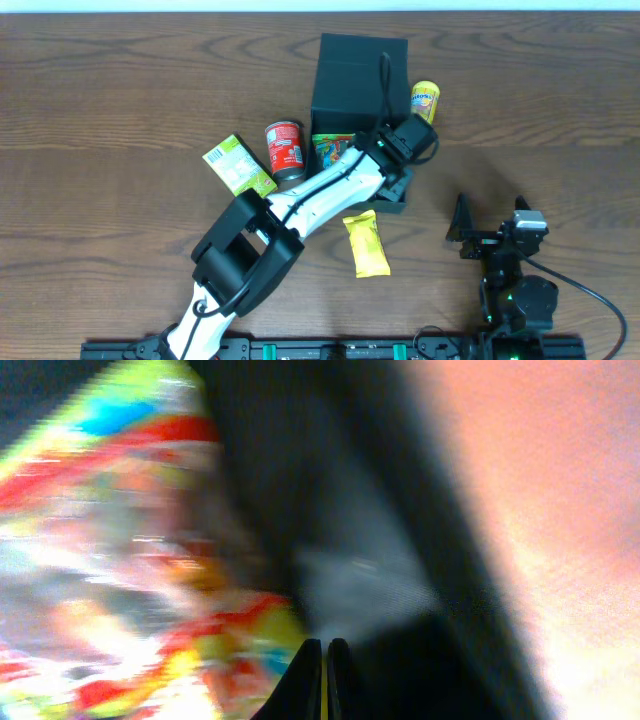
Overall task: Pack container
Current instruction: 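Release the bag in the box and withdraw the left gripper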
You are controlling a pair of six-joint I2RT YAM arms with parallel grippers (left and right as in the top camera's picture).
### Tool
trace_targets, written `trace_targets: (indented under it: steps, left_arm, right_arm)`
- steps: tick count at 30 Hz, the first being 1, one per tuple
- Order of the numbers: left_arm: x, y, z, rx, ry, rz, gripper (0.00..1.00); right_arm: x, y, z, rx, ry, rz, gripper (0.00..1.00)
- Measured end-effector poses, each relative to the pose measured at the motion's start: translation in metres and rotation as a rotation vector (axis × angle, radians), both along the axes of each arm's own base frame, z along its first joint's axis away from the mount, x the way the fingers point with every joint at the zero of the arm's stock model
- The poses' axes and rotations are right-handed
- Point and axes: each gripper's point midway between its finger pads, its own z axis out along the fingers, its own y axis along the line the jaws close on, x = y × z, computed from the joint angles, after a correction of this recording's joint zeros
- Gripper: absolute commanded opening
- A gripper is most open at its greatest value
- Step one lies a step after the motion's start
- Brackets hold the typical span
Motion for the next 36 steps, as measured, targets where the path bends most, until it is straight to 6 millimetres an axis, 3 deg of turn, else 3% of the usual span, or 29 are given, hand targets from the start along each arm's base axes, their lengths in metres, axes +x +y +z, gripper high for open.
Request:
trace_targets:
  steps: [4, 9, 23, 32, 36]
  left_arm:
    - [-0.019, -0.007, -0.002, -0.016, 0.063, -0.060, 0.06]
    - [-0.025, 0.005, -0.006, 0.037, 0.091, -0.059, 0.06]
    - [-0.009, 0.042, -0.008, 0.211, -0.001, -0.010, 0.06]
    - [-0.003, 0.075, -0.027, 0.296, -0.001, 0.024, 0.06]
    - [-0.001, 0.080, -0.028, 0.303, 0.002, 0.034, 0.06]
  right_arm:
    - [0.000, 0.000, 0.000, 0.000, 0.000, 0.000, 0.99]
    - [0.000, 0.000, 0.000, 0.000, 0.000, 0.000, 0.99]
    - [0.000, 0.000, 0.000, 0.000, 0.000, 0.000, 0.99]
    - [0.000, 0.000, 0.000, 0.000, 0.000, 0.000, 0.99]
    - [0.000, 0.000, 0.000, 0.000, 0.000, 0.000, 0.99]
